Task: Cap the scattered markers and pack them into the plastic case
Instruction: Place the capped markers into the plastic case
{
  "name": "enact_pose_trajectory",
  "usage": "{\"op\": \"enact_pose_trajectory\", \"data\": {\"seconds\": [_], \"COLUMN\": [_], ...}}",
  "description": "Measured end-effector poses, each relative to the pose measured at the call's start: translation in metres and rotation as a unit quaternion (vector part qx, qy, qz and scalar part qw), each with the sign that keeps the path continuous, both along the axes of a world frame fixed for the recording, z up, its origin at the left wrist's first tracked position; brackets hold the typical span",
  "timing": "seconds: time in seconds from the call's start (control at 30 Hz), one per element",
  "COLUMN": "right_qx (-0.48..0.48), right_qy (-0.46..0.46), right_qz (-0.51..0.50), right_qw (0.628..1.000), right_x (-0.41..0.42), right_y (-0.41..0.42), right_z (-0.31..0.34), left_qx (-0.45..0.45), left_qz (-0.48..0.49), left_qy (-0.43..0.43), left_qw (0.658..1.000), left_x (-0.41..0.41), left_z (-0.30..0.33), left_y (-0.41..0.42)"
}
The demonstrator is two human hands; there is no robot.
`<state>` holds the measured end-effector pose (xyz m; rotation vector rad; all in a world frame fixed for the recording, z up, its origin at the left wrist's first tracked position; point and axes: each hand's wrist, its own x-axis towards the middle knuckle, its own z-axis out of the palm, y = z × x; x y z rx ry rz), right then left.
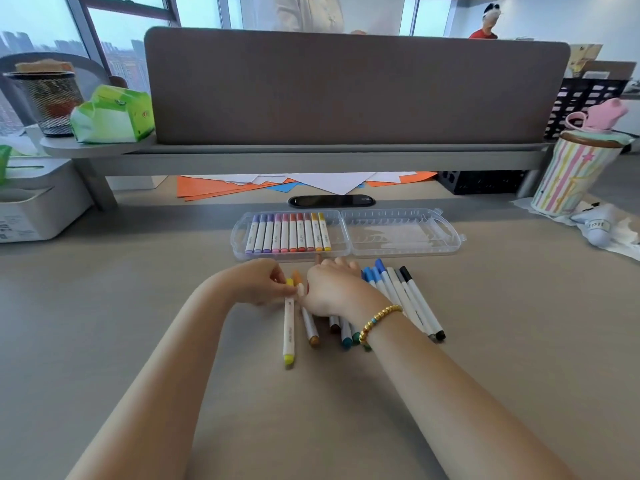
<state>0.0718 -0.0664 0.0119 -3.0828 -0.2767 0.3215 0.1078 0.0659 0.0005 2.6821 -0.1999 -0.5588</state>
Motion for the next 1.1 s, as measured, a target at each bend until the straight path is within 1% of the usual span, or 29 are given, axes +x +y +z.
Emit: {"op": "enact_pose_trajectory", "data": {"seconds": [0.03, 0.13, 0.27, 0.37, 0.43, 0.5, 0.53, 0.57, 0.63, 0.7, 0.77, 0.83, 0.9, 0.97, 1.03, 1.1], "right_qx": [-0.002, -0.007, 0.001, 0.030, 0.067, 0.142, 0.192, 0.235, 0.299, 0.372, 0.437, 0.474, 0.505, 0.541, 0.563, 0.553], "right_qy": [-0.004, -0.031, -0.044, -0.036, 0.000, 0.053, 0.079, 0.094, 0.099, 0.106, 0.117, 0.113, 0.094, 0.071, 0.052, 0.036], "right_qz": [-0.002, -0.010, -0.014, -0.025, -0.040, -0.060, -0.073, -0.085, -0.105, -0.123, -0.140, -0.151, -0.167, -0.190, -0.217, -0.234], "right_qw": [1.000, 0.999, 0.999, 0.999, 0.997, 0.987, 0.976, 0.964, 0.943, 0.914, 0.881, 0.860, 0.841, 0.816, 0.796, 0.799], "right_x": [-0.001, -0.002, -0.001, 0.001, 0.004, 0.008, 0.009, 0.012, 0.018, 0.024, 0.032, 0.042, 0.056, 0.068, 0.080, 0.091], "right_y": [0.001, 0.004, 0.005, 0.003, -0.001, -0.007, -0.011, -0.015, -0.024, -0.032, -0.038, -0.044, -0.052, -0.062, -0.072, -0.080], "right_z": [-0.001, -0.004, -0.007, -0.006, -0.002, 0.005, 0.009, 0.011, 0.012, 0.012, 0.011, 0.009, 0.009, 0.013, 0.017, 0.018], "left_qx": [0.009, 0.076, 0.132, 0.142, 0.134, 0.113, 0.090, 0.049, -0.064, -0.169, -0.278, -0.352, -0.375, -0.376, -0.325, -0.246], "left_qz": [-0.011, -0.033, -0.029, -0.026, -0.004, 0.019, 0.031, 0.046, 0.095, 0.129, 0.154, 0.169, 0.161, 0.141, 0.126, 0.111], "left_qy": [0.007, 0.015, -0.020, -0.031, -0.038, -0.047, -0.050, -0.038, -0.005, 0.004, 0.019, 0.047, 0.070, 0.067, 0.016, -0.055], "left_qw": [1.000, 0.996, 0.991, 0.989, 0.990, 0.992, 0.994, 0.997, 0.993, 0.977, 0.948, 0.920, 0.910, 0.913, 0.937, 0.961], "left_x": [-0.001, -0.003, -0.010, -0.012, -0.010, -0.007, -0.004, -0.001, 0.004, 0.010, 0.016, 0.026, 0.040, 0.056, 0.073, 0.088], "left_z": [0.001, 0.005, 0.007, 0.007, 0.007, 0.009, 0.010, 0.010, 0.011, 0.011, 0.011, 0.015, 0.021, 0.025, 0.028, 0.029], "left_y": [0.002, 0.003, -0.004, -0.009, -0.008, -0.006, -0.004, -0.002, 0.000, -0.002, -0.006, -0.010, -0.014, -0.020, -0.028, -0.038]}}
